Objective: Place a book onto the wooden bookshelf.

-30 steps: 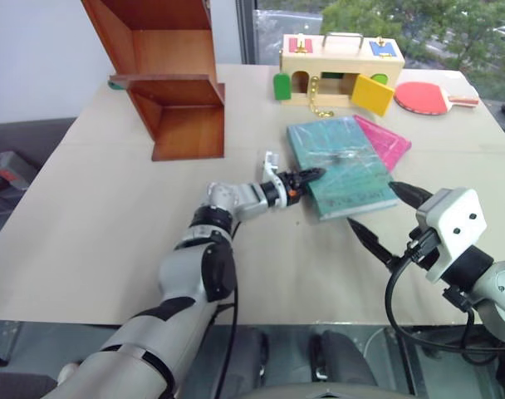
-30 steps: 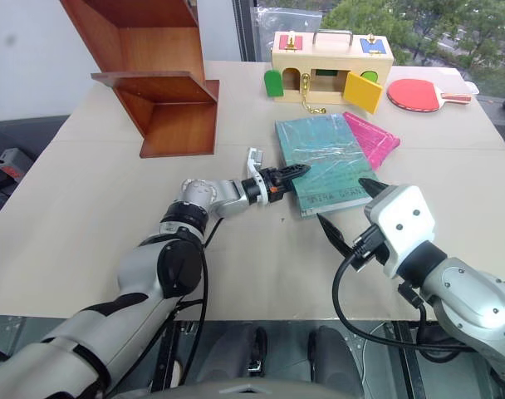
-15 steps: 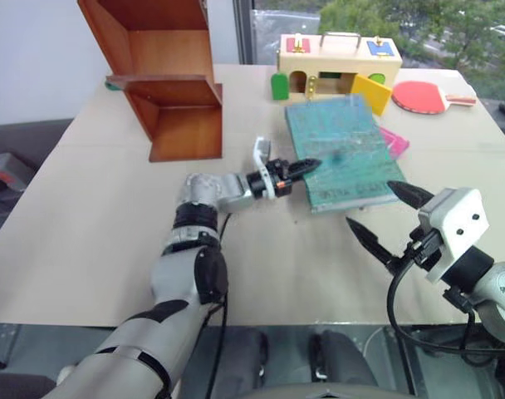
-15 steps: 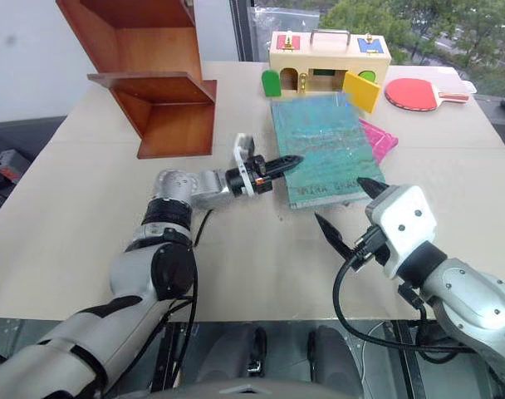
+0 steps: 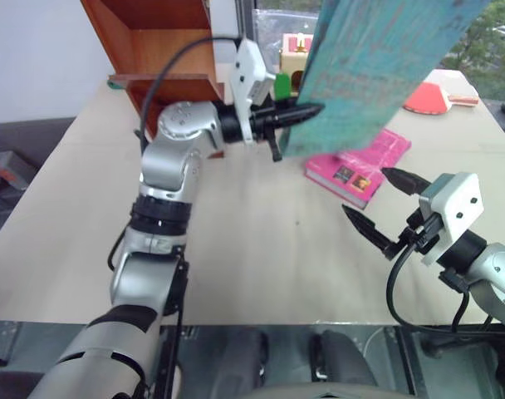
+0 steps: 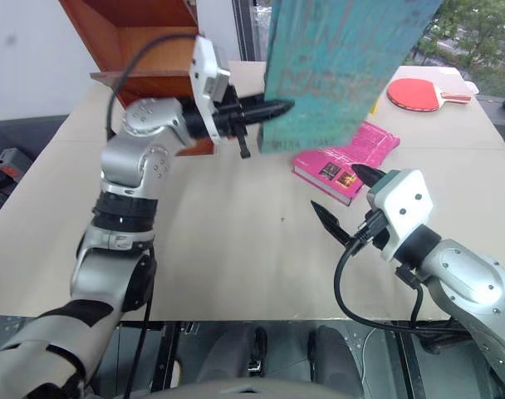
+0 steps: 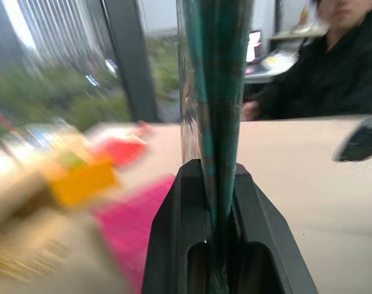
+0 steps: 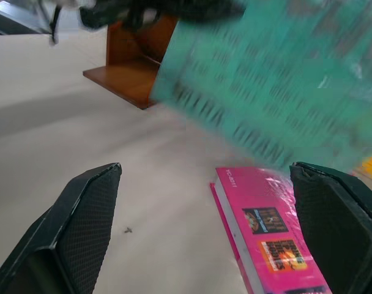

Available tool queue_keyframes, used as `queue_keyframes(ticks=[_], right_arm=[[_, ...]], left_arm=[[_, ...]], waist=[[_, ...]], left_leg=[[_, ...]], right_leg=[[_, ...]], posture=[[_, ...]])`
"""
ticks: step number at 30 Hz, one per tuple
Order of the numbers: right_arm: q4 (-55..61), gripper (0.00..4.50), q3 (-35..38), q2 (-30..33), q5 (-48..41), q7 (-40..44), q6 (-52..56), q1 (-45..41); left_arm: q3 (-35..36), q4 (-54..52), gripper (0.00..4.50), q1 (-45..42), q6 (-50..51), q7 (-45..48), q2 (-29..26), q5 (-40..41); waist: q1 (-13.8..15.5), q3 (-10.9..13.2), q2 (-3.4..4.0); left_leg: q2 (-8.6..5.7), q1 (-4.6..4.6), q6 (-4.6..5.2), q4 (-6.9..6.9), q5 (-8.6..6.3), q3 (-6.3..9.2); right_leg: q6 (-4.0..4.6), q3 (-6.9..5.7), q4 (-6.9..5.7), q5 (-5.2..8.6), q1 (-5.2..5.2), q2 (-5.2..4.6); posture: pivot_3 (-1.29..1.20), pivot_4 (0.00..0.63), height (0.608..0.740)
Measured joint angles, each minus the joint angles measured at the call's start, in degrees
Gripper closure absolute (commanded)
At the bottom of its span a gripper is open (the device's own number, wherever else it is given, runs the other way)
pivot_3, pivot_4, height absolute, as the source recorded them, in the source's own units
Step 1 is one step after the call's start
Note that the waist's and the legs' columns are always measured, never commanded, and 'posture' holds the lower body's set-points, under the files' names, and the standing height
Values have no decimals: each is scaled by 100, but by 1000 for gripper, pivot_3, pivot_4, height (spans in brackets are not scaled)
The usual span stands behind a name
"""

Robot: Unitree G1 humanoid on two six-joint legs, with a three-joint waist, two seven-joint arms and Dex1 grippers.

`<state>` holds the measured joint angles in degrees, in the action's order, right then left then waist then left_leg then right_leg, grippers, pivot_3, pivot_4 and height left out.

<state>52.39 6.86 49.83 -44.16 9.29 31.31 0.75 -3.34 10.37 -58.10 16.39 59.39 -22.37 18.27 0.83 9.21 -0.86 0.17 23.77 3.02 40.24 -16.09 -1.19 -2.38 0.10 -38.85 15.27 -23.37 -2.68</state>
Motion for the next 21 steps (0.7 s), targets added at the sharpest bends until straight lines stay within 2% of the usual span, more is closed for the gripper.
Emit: queue_keyframes(ticks=[2, 6, 16, 19, 21], right_arm=[[-176, 0, -20, -97, 125, 246, -9, -81], [-473, 0, -206, -346, 348, 604, -27, -388], [-1024, 0, -444, -750, 790, 1295, -50, -834], [-1116, 0, -444, -782, 841, 1433, -73, -899], [-1306, 0, -416, -791, 924, 1612, -157, -1048]], left_arm=[[-4, 232, 4475, -417, -1075, 70, -333, -454], [-9, 656, 4475, -1020, -2140, 226, -827, -919], [-544, 2452, 4475, -1822, -3085, 343, -2364, -2529], [-693, 2722, 4475, -2009, -3292, 318, -2501, -2807], [-1001, 3219, 4475, -2244, -3490, 269, -2847, -3373]], waist=[[-6, 0, 0], [-16, 2, 0], [2, 9, -7], [3, 15, -18], [-42, 18, -19]], left_leg=[[0, -1, 14, 0, -8, -2], [-2, -1, 30, 0, -17, -4], [-1, 17, 21, 0, -12, -3], [-5, 19, 21, 1, -12, -8], [-7, 14, 23, 1, -14, -18]], right_leg=[[0, -4, 1, 0, 0, 5], [-1, -21, 1, 0, -1, 5], [-3, -28, 2, 1, -18, 10], [-4, -27, 5, 2, -18, 3], [-5, -17, 2, 1, -21, 4]], posture=[[0, 150, 740], [0, 150, 740], [0, 150, 740], [0, 150, 740], [0, 150, 740]])
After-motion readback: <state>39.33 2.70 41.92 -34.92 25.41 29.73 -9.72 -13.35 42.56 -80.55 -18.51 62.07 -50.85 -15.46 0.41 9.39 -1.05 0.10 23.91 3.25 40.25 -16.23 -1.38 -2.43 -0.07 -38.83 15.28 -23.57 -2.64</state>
